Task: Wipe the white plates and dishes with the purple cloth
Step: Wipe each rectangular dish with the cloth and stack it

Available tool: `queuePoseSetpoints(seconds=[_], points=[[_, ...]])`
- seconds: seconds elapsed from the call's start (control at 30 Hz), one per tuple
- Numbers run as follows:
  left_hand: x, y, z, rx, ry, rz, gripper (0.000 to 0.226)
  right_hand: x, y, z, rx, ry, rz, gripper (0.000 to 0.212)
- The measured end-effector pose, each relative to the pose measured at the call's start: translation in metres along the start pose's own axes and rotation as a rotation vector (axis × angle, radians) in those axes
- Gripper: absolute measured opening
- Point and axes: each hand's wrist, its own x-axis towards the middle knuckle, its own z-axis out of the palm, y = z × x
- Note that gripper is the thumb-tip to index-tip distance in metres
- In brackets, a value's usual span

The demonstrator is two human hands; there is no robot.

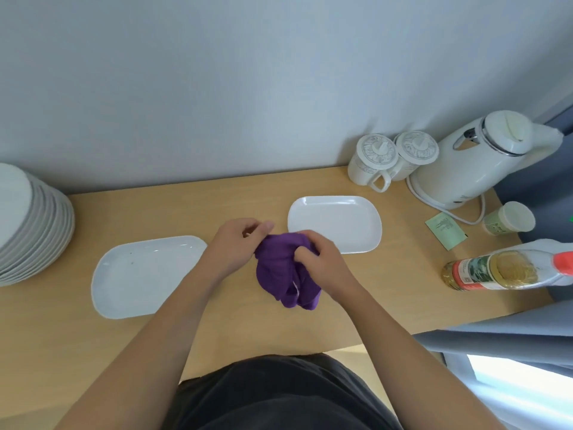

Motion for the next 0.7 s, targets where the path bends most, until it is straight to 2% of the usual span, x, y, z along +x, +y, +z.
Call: queuePoseSetpoints(seconds=[0.07,0.2,0.27,0.33,0.4,0.47,0.6,0.67,0.7], points=[[-0.015,-0.004,-0.009,-0.094,0.030,0.024,0.026,0.000,-0.009,0.007,0.126,0.087,0.026,0.022],[-0.038,-0.014,-0.029,-0.041,0.103,0.219,0.054,0.001,-0.027,0.024,0.262,0.152,0.018,0.015],[-0.046,-0.016,-0.038,-0.051,0.121,0.247,0.060,0.000,-0.038,0.035,0.249,0.147,-0.017,0.016],[-0.051,-0.015,-0.045,-0.100,0.137,0.259,0.050,-0.003,-0.048,0.047,0.215,0.147,-0.053,0.018],[-0.054,-0.017,-0.053,-0.131,0.173,0.283,0.028,-0.008,-0.056,0.056,0.166,0.169,-0.077,0.021],[-0.056,-0.020,-0.062,-0.130,0.190,0.296,0.015,-0.014,-0.059,0.061,0.111,0.211,-0.091,0.026],[-0.058,-0.023,-0.072,-0.150,0.075,0.297,0.016,-0.029,-0.062,0.058,0.039,0.267,-0.146,0.020],[-0.059,-0.021,-0.071,-0.159,0.000,0.310,0.017,-0.035,-0.061,0.059,0.058,0.175,-0.180,0.016],[-0.059,-0.020,-0.072,-0.174,-0.019,0.314,0.017,-0.038,-0.058,0.062,0.061,0.141,-0.191,0.027]])
